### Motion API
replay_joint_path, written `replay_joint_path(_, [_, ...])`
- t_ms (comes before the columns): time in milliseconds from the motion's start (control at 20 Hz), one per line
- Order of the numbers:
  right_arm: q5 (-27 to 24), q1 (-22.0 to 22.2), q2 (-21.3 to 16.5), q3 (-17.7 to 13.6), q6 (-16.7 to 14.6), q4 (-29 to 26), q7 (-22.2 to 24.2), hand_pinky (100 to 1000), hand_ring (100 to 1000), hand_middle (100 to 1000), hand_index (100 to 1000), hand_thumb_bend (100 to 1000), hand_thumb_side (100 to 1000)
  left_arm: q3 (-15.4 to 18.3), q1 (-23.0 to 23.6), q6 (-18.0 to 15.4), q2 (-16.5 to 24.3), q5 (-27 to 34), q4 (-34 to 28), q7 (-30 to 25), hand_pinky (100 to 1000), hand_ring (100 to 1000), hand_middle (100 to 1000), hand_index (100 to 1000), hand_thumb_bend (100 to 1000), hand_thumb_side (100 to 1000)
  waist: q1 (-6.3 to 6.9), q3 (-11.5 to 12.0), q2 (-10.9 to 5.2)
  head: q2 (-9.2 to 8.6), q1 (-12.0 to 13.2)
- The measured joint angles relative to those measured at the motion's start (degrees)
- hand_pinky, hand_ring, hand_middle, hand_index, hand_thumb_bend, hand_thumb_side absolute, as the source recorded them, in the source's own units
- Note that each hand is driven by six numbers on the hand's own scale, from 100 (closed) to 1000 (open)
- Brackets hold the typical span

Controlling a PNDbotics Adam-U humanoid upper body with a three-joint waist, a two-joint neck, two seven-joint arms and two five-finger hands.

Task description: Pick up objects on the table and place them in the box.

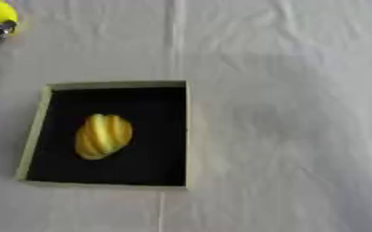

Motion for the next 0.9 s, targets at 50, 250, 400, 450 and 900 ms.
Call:
replay_joint_path(50, [-0.09, 0.00, 0.03, 0.00, 0.01, 0.00, -0.01, 844, 795, 713, 842, 100, 774, -0.17, -0.02, 0.29, 0.00, 0.02, 0.16, 0.64, 712, 637, 517, 601, 109, 221, 0.00, 0.05, 0.00, 0.00, 0.03])
replay_joint_path(250, [-0.20, 0.04, 0.15, -0.01, 0.06, 0.00, 0.00, 844, 795, 713, 842, 100, 774, -0.97, -0.02, 0.92, -0.40, -0.09, 0.22, 2.18, 703, 620, 506, 551, 100, 187, -0.16, 0.25, 0.00, 0.07, 0.29])
replay_joint_path(400, [-0.20, 0.10, 0.22, -0.03, 0.11, 0.00, 0.05, 845, 795, 712, 841, 100, 771, -2.34, 0.13, -0.13, -0.38, -0.24, -1.80, 3.36, 699, 616, 506, 554, 100, 167, -0.37, 0.74, -0.03, 0.30, 0.39])
replay_joint_path(450, [-0.20, 0.13, 0.22, -0.03, 0.11, 0.00, 0.05, 845, 795, 712, 841, 100, 770, -3.29, 0.15, -0.78, -0.26, -0.20, -2.98, 3.85, 700, 617, 508, 556, 100, 169, -0.40, 0.97, -0.06, 0.36, 0.39])
replay_joint_path(900, [-0.23, 0.49, 0.22, -0.05, 0.07, 0.00, 0.10, 845, 794, 713, 841, 100, 749, -15.62, -0.11, -8.41, 1.02, 2.33, -15.80, 6.63, 697, 617, 514, 566, 100, 159, -1.31, 3.18, -2.42, 1.81, -1.37])
